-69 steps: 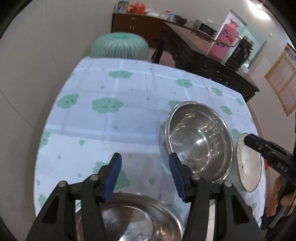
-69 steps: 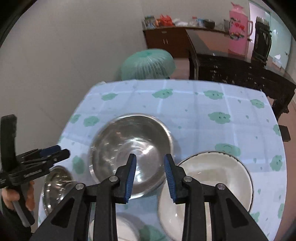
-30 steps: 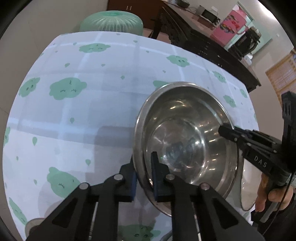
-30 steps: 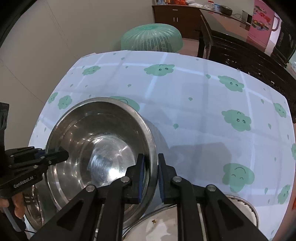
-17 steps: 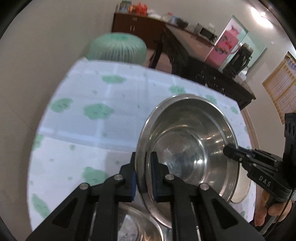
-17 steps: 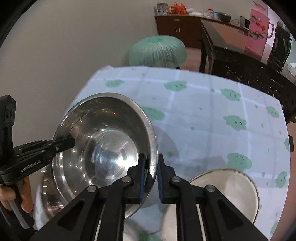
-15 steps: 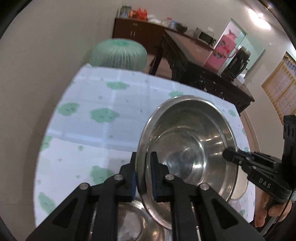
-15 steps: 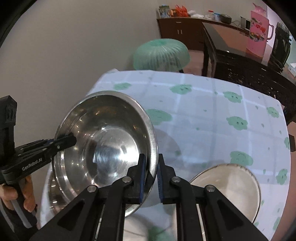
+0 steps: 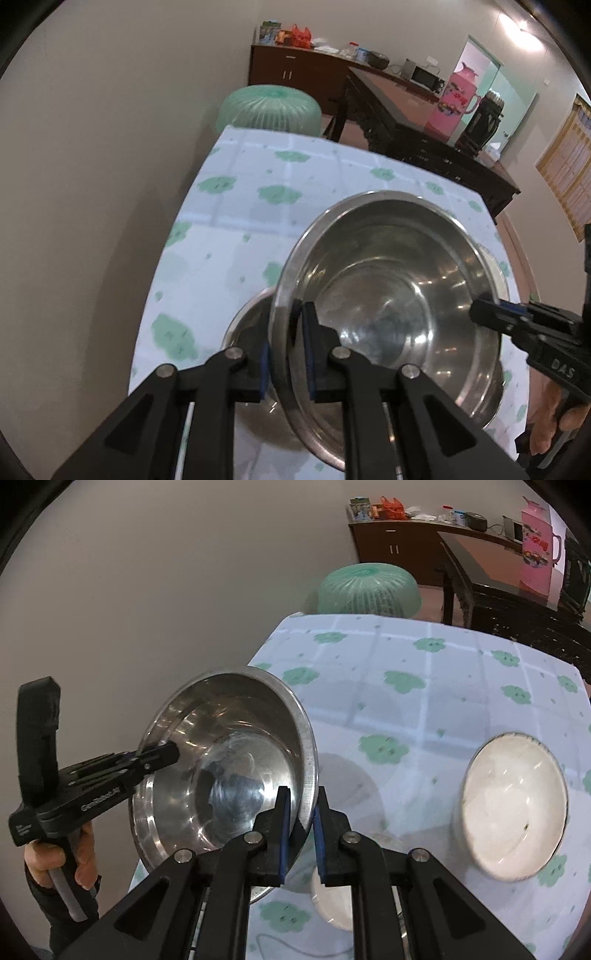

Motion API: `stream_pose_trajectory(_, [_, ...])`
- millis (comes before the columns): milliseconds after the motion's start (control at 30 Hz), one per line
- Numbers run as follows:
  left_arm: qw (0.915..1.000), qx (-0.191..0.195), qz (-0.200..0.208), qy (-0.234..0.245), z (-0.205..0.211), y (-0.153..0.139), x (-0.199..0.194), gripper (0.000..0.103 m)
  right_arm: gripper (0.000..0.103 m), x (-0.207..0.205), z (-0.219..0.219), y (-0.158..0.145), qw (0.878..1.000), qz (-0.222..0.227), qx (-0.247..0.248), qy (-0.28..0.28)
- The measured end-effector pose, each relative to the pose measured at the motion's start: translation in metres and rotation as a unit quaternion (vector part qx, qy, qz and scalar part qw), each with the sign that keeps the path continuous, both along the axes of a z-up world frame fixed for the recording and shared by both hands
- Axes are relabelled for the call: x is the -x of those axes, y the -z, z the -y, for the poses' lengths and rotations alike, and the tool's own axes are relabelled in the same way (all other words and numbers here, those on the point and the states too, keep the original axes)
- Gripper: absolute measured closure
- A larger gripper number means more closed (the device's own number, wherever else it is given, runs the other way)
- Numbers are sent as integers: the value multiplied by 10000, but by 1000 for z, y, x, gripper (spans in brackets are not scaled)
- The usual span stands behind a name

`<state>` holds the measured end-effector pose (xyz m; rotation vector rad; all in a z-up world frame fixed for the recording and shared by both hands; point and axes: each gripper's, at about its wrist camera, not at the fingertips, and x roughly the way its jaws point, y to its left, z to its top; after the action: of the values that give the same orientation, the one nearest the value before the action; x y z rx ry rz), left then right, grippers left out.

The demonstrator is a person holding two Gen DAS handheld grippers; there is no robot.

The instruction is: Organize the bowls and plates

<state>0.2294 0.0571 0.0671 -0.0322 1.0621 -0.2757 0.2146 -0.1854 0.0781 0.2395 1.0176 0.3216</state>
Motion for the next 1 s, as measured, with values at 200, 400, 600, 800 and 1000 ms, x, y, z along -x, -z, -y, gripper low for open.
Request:
stream_pose_trajectory(200, [9998,-94,-136,-112,-20,18,16,90,90,14,-24,19,9999,-57,-41,-82])
stream_pose_trajectory(400, [9993,-101,-309,-156,-33,42,22,90,90,21,-39,45,9997,-147,-194,-39])
stream_pose_trajectory(600, [9993,-320,-133,-124,-29,47,28,89,90,25,-42,58,9995,-104,-284,92])
stream_pose_trajectory(800, [9990,-393,-60,-183,-29,49,22,89,90,26,-47,58,9999,10,-10,149])
stream_pose_trajectory(1000, [9986,-469,-57,-239,-26,59,16,88,90,23,-46,70,9996,12,-24,277])
